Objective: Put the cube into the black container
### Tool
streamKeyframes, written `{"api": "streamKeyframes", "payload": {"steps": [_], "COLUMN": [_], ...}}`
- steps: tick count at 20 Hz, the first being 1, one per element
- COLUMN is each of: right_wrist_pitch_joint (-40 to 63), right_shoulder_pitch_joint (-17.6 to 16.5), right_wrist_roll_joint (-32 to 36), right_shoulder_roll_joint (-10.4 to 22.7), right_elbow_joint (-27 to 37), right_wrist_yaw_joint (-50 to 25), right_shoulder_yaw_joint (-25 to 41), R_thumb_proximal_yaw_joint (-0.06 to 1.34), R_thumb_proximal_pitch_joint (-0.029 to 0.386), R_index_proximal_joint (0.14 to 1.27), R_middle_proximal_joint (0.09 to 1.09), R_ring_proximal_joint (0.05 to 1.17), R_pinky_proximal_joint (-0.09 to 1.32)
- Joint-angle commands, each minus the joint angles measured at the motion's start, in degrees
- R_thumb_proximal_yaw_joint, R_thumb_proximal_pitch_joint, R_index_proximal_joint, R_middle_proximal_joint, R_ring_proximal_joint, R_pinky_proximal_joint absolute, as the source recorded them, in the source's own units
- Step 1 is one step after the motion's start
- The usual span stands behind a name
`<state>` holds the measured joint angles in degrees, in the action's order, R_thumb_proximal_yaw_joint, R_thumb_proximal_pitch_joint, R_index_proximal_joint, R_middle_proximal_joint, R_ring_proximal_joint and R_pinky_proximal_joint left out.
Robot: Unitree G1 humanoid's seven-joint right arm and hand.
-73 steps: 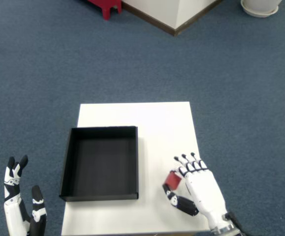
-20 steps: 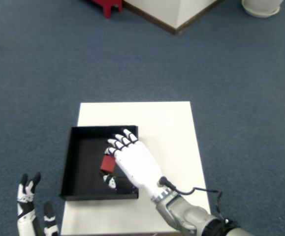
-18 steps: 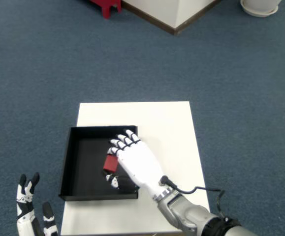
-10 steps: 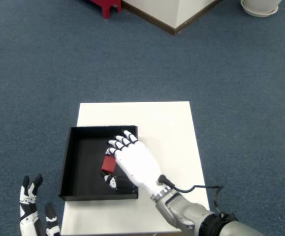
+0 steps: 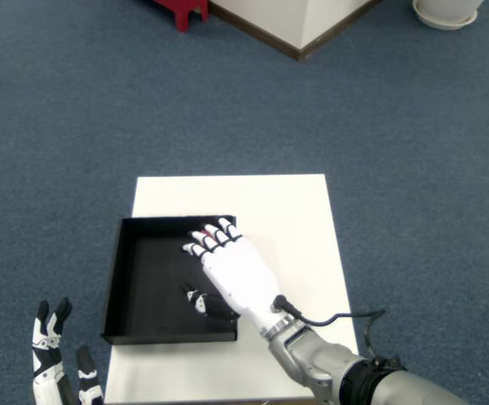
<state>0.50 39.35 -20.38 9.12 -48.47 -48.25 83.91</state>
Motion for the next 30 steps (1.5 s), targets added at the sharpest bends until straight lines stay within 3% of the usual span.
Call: {"api": "streamKeyframes", "payload": {"steps": [1, 3, 5, 8, 10, 13, 14, 15, 17, 19, 23, 27, 30], "right_wrist_pitch_joint": [-0.46, 0.75, 5.35, 18.63, 25.86, 38.48, 40.47, 45.20, 51.04, 58.99, 67.01, 71.89, 74.91], "right_shoulder_pitch_joint": [3.24, 3.00, 1.58, -3.99, -7.66, -14.42, -15.47, -17.62, -19.67, -22.94, -28.84, -29.64, -31.35], "right_wrist_roll_joint": [1.24, 2.94, 6.66, 14.32, 19.99, 21.81, 22.46, 23.96, 24.79, 24.66, 26.91, 28.94, 29.22], "right_shoulder_roll_joint": [-0.06, 0.17, 0.93, 7.25, 11.21, 19.32, 20.32, 21.79, 23.34, 25.26, 25.68, 23.73, 22.53], "right_elbow_joint": [1.09, 1.40, 3.53, 15.98, 17.57, 21.36, 20.41, 16.91, 12.88, 10.30, 5.46, -0.11, -3.78], "right_wrist_yaw_joint": [-4.33, -5.94, -10.07, -15.41, -14.25, -17.40, -17.73, -18.37, -18.83, -19.99, -20.94, -19.87, -20.88], "right_shoulder_yaw_joint": [-0.96, -1.73, -4.94, -11.34, -13.54, -15.05, -15.31, -15.87, -16.28, -16.44, -15.81, -15.37, -15.88], "R_thumb_proximal_yaw_joint": [0.69, 0.67, 0.52, 0.43, 0.39, 0.25, 0.21, 0.20, 0.20, 0.19, 0.06, 0.00, -0.01], "R_thumb_proximal_pitch_joint": [0.164, 0.165, 0.150, 0.145, 0.158, 0.216, 0.238, 0.289, 0.335, 0.349, 0.326, 0.310, 0.270], "R_index_proximal_joint": [0.42, 0.40, 0.39, 0.40, 0.39, 0.39, 0.38, 0.37, 0.36, 0.35, 0.28, 0.26, 0.27], "R_middle_proximal_joint": [0.23, 0.23, 0.23, 0.25, 0.23, 0.24, 0.24, 0.26, 0.27, 0.28, 0.27, 0.26, 0.26], "R_ring_proximal_joint": [0.20, 0.20, 0.20, 0.23, 0.23, 0.23, 0.24, 0.29, 0.34, 0.35, 0.30, 0.28, 0.28], "R_pinky_proximal_joint": [0.02, 0.02, 0.02, 0.06, 0.07, 0.08, 0.09, 0.19, 0.32, 0.33, 0.19, 0.15, 0.13]}}
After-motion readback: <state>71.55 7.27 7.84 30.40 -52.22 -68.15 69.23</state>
